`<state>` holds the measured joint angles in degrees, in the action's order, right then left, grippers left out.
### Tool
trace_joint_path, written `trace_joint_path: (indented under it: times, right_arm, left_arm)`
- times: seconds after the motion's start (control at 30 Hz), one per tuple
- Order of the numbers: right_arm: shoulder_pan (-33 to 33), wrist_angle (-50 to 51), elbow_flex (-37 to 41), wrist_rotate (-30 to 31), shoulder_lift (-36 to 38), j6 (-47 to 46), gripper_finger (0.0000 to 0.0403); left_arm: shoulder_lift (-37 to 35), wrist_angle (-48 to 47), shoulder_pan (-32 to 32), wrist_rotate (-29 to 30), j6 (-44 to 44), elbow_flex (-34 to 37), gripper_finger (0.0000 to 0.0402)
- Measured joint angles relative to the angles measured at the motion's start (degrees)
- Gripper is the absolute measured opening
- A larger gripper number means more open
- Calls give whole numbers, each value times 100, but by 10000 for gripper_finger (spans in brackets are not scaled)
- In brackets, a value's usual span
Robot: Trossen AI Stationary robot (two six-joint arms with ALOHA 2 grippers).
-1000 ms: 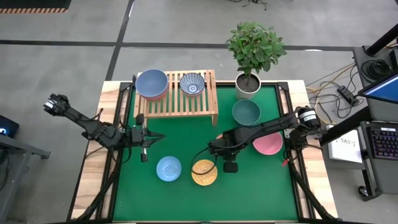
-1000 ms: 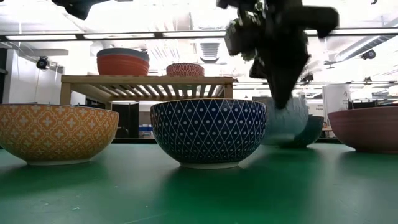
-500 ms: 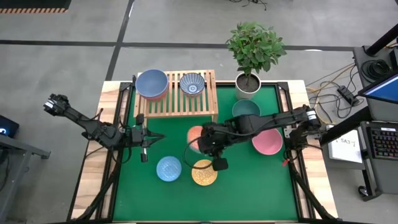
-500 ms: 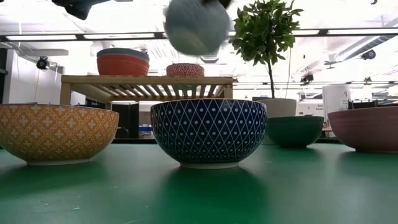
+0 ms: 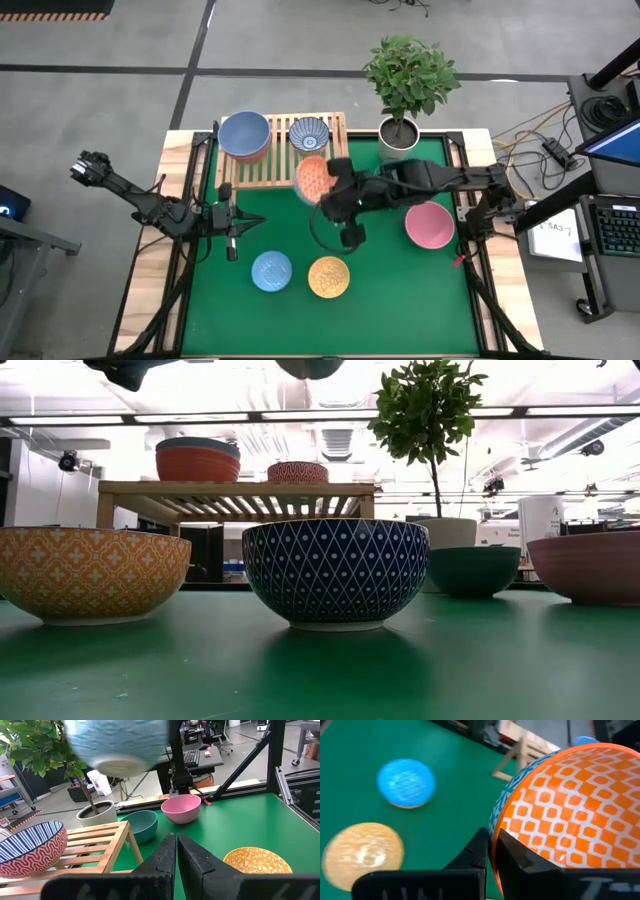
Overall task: Place and stack bowls onto a shelf
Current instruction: Stack the orange and blue patterned bowl in the blue and red patterned bowl on the shelf
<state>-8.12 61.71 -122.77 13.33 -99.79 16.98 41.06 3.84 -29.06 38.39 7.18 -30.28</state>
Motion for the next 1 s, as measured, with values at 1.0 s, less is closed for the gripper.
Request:
trace_joint_path:
  times: [1.0]
  right_arm:
    - [2365,-742,119,-616,-917,1325,13]
  left_arm:
    - [-120,48,2,2,153,0,0]
